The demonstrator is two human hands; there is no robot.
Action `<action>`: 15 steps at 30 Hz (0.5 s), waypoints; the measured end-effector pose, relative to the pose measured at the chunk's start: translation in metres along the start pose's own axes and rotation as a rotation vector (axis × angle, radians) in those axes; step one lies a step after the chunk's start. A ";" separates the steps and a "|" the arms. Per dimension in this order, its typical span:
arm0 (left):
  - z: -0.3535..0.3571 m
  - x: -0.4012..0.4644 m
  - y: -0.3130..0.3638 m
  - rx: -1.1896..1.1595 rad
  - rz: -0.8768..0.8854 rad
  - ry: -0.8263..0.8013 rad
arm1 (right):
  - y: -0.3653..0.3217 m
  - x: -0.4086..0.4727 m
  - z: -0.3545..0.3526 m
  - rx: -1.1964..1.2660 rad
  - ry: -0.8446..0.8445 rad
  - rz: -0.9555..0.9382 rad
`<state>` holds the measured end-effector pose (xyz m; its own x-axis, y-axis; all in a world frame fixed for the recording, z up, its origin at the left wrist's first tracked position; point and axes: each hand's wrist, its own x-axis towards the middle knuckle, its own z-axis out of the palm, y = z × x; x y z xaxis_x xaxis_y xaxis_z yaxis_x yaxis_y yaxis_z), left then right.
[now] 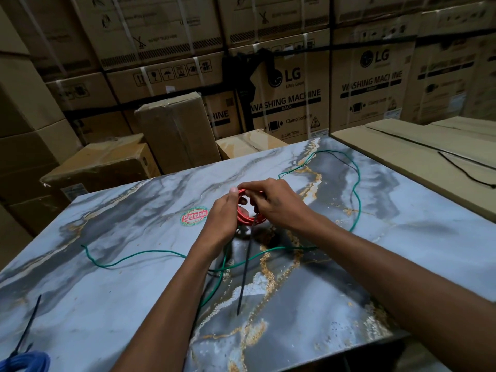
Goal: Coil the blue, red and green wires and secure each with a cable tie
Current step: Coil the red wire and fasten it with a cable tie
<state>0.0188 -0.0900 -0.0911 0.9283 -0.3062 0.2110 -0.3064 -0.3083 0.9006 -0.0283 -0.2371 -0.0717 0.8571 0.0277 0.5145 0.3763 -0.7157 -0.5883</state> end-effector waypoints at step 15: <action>0.007 -0.007 0.004 -0.055 -0.028 0.067 | 0.008 0.002 0.007 0.122 -0.036 0.081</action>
<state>0.0096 -0.0957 -0.0914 0.9488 -0.2371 0.2088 -0.2700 -0.2652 0.9256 -0.0214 -0.2378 -0.0796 0.8977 0.0000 0.4405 0.3434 -0.6262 -0.7000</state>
